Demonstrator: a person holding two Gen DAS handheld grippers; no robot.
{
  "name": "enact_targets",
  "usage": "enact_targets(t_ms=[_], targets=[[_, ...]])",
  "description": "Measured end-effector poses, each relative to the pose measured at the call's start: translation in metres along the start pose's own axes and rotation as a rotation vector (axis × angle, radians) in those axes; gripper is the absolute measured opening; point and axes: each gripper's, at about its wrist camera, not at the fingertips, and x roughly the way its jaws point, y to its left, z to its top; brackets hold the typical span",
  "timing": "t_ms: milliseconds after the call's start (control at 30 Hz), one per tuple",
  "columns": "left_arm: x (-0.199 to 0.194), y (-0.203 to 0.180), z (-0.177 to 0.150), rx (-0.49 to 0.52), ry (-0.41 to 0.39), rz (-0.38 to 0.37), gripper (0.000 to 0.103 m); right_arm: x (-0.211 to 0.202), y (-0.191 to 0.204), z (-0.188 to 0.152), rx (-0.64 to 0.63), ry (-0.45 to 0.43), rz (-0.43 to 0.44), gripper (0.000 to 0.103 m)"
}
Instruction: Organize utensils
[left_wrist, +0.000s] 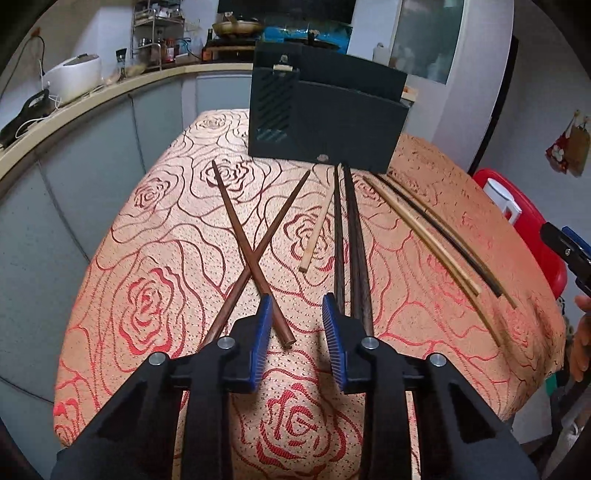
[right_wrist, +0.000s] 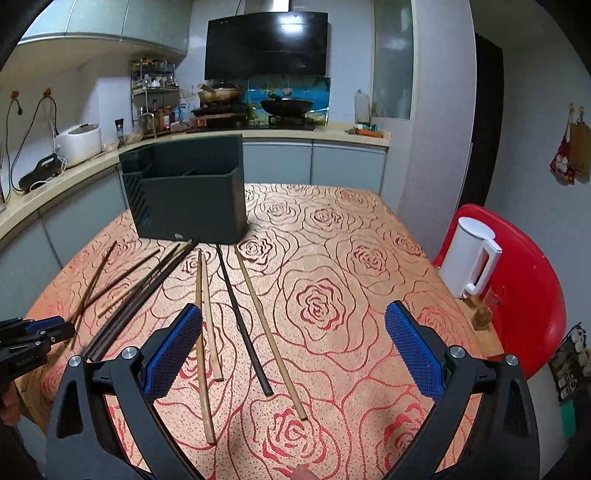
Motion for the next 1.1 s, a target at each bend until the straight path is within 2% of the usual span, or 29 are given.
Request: enact_targets(t_ms=[200,333,367,433,600,800,900,967,1100], targets=[[0.011,0.006,-0.004,-0.027,0.034,0.021,0.027,0.004,-0.005,-0.003,0.012,0.01,0.004,0.096],[0.012,0.006,-0.005,-0.021,0.023,0.025,0.027,0.006,-0.007,-0.004,0.012,0.01,0.001,0.096],[0.013,0.006,-0.005,-0.021,0.021,0.027,0.025,0.007,-0.009,-0.004,0.012,0.011,0.003,0.096],[0.013,0.007,-0.005,-0.019,0.019,0.038,0.016,0.008,-0.013,-0.005,0.02,0.013,0.011,0.096],[0.013,0.01,-0.006,-0.016,0.018,0.045,0.007,0.012,-0.027,-0.01,0.047,0.02,0.051,0.096],[0.006,0.006,-0.005,0.003,0.0,0.058,0.006,0.022,-0.036,-0.022,0.035,0.059,0.105,0.096],[0.0,0.005,-0.003,0.016,-0.017,0.062,0.006,0.031,-0.032,-0.031,-0.019,0.082,0.1,0.08],[-0.003,0.006,-0.001,0.019,-0.025,0.063,0.006,0.04,-0.029,-0.036,-0.047,0.108,0.091,0.063],[-0.009,0.008,0.002,0.017,-0.041,0.068,0.006,0.047,-0.027,-0.042,-0.05,0.154,0.14,0.049]])
